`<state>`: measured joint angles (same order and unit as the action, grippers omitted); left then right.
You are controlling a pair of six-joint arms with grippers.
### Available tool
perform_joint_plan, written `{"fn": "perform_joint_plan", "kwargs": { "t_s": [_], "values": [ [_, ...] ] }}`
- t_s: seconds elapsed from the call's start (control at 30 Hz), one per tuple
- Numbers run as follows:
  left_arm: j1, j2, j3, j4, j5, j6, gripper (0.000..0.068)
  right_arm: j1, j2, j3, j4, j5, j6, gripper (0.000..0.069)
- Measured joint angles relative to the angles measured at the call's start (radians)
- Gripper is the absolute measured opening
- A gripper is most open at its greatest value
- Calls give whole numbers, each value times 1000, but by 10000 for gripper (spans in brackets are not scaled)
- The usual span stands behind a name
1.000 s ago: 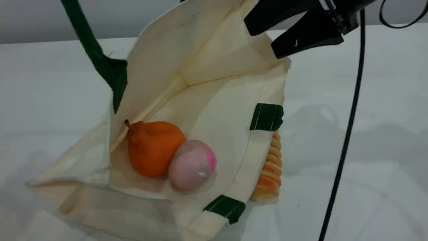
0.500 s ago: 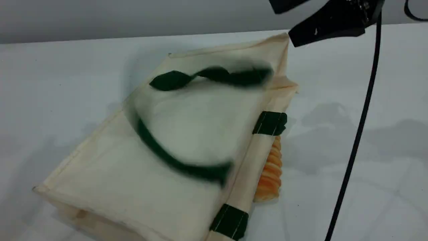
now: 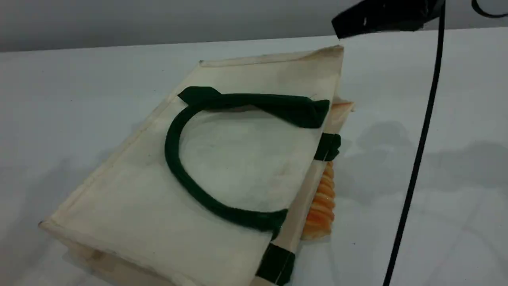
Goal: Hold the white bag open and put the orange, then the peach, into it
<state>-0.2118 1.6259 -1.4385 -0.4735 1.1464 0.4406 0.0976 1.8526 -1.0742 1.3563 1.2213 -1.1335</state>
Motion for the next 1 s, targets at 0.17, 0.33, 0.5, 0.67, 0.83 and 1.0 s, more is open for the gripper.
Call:
{"fn": "perform_joint_plan", "kwargs": {
  "t_s": [0.17, 0.33, 0.5, 0.67, 0.83, 1.0],
  "values": [
    [0, -14, 0, 0, -2, 0, 384, 3, -1, 0, 101, 0, 34, 482],
    [0, -25, 0, 0, -2, 0, 385, 1, -30, 0, 188, -1, -81, 463],
    [0, -27, 0, 2, 1, 0, 386, -3, -95, -1, 91, -59, -126, 463],
    [0, -47, 0, 46, 6, 0, 386, -8, -218, -1, -90, -301, -12, 461],
    [0, -79, 0, 85, 9, -2, 386, -8, -368, -1, -335, -497, 182, 461],
    [0, -127, 0, 83, 31, -3, 386, -8, -515, 0, -621, -517, 417, 461]
  ]
}}
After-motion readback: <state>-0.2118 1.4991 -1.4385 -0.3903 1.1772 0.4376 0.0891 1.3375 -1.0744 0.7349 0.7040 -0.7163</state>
